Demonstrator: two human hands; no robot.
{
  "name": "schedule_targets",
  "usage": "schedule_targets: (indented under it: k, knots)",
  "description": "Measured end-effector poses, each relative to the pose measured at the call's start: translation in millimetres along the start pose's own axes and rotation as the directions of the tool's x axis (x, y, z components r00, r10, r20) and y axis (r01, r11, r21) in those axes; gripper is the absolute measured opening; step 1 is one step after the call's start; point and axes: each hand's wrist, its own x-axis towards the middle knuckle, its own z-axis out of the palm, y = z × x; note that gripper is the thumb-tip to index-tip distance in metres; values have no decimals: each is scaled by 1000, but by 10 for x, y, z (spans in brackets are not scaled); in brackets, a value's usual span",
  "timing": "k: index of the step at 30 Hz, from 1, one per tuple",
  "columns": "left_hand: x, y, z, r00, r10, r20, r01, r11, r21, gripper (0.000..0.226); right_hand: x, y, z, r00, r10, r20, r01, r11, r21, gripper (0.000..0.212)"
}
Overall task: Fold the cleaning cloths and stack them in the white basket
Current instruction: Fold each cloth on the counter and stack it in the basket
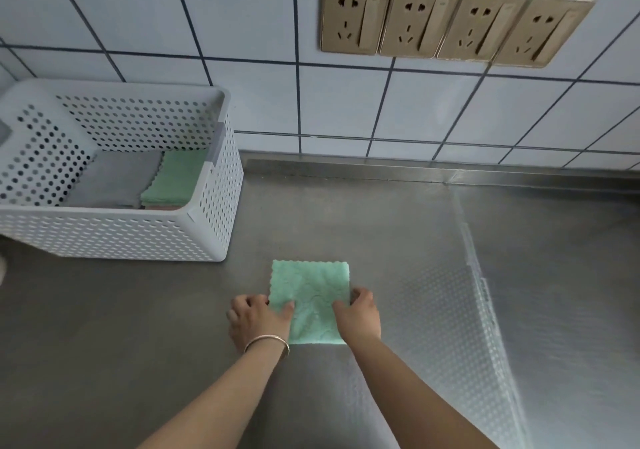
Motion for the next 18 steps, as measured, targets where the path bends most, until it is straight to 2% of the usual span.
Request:
schedule_targets:
  k: [2, 4, 6, 9, 11, 13, 16, 18]
  knots:
    - [-39, -13, 6, 998, -5, 60, 3, 999, 32, 48, -56, 28, -24, 995, 65, 76, -67, 998, 21, 29]
    - [-115, -26, -38, 994, -12, 112, 15, 1000, -20, 44, -119, 91, -45, 987, 87, 135, -93, 995, 39, 17]
    - [-204, -56, -112, 984, -32, 176, 72, 971, -230, 37, -203, 134, -96, 983, 72, 171, -88, 992, 90, 17]
    - [-340, -153, -321, 976, -22, 217, 135, 842, -522, 37, -377, 104, -196, 982, -25, 189, -4, 988, 153, 14]
    - [-438, -193, -519, 989, -26, 148, 119, 737, -665, 46, -524, 2, -266, 973, -133, 189, 95, 975, 200, 13]
    - [-558, -227, -745, 999, -7, 33, 29, 645, -764, 44, -698, -143, -306, 950, -246, 194, 192, 947, 259, 15]
    - [-683, -259, -1106, 989, 50, -140, -144, 579, -803, 30, -955, -374, -300, 912, -358, 200, 274, 895, 350, 12]
    - [-678, -292, -1327, 962, 111, -249, -269, 550, -791, 29, -1113, -549, -277, 893, -406, 193, 303, 862, 407, 12]
